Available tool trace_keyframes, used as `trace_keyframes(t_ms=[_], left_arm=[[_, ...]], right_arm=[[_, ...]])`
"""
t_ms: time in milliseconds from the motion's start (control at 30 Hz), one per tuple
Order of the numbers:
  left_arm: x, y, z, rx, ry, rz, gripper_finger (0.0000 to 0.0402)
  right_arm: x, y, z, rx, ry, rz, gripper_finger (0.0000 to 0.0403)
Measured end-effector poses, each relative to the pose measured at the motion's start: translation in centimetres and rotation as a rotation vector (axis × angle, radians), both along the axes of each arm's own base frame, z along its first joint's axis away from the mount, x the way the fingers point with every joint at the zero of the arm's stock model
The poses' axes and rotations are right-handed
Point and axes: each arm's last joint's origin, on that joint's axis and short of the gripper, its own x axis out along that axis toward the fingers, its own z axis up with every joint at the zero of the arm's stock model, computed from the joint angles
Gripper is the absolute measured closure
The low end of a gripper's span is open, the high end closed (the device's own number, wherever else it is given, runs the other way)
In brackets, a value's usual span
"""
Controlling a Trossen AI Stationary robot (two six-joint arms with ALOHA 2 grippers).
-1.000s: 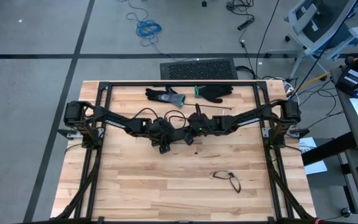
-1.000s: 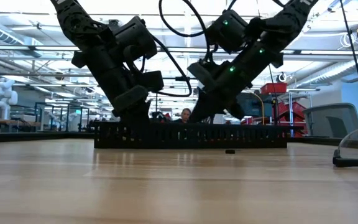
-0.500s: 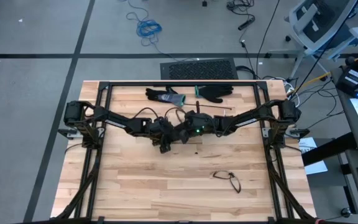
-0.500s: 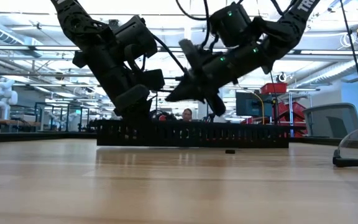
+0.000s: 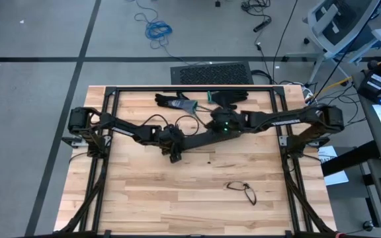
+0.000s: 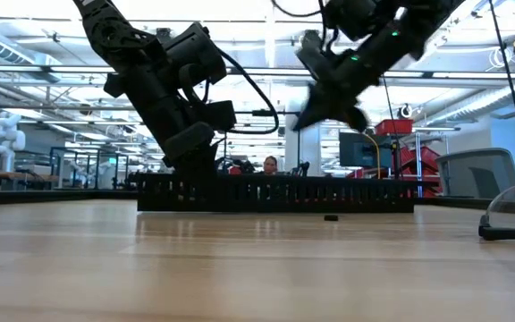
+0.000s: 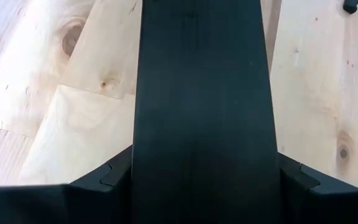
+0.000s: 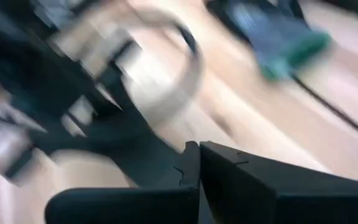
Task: Ziptie cables
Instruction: Close the black cable duct
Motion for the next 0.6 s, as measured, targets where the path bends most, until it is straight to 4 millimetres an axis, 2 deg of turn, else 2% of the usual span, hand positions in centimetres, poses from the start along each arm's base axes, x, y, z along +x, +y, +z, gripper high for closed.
trace_keyframes(t_ms=[100,200,600], left_arm=[[0.0,0.0,0.0,-0.001,0.0,0.0,0.0165],[0.0,0.0,0.0,-0.001,0.0,0.0,0.0165],[0.0,0.0,0.0,-0.007,0.005,0.006,0.0165]], right_arm=[[-1.5,0.2,-0.5,0.031,0.152,-0.024,0.0403],[-2.2,0.7,-1.1,0.049,0.25,-0.025,0.0403],[-1.0,1.7,-4.5,0.04,0.371,-0.007,0.0403]])
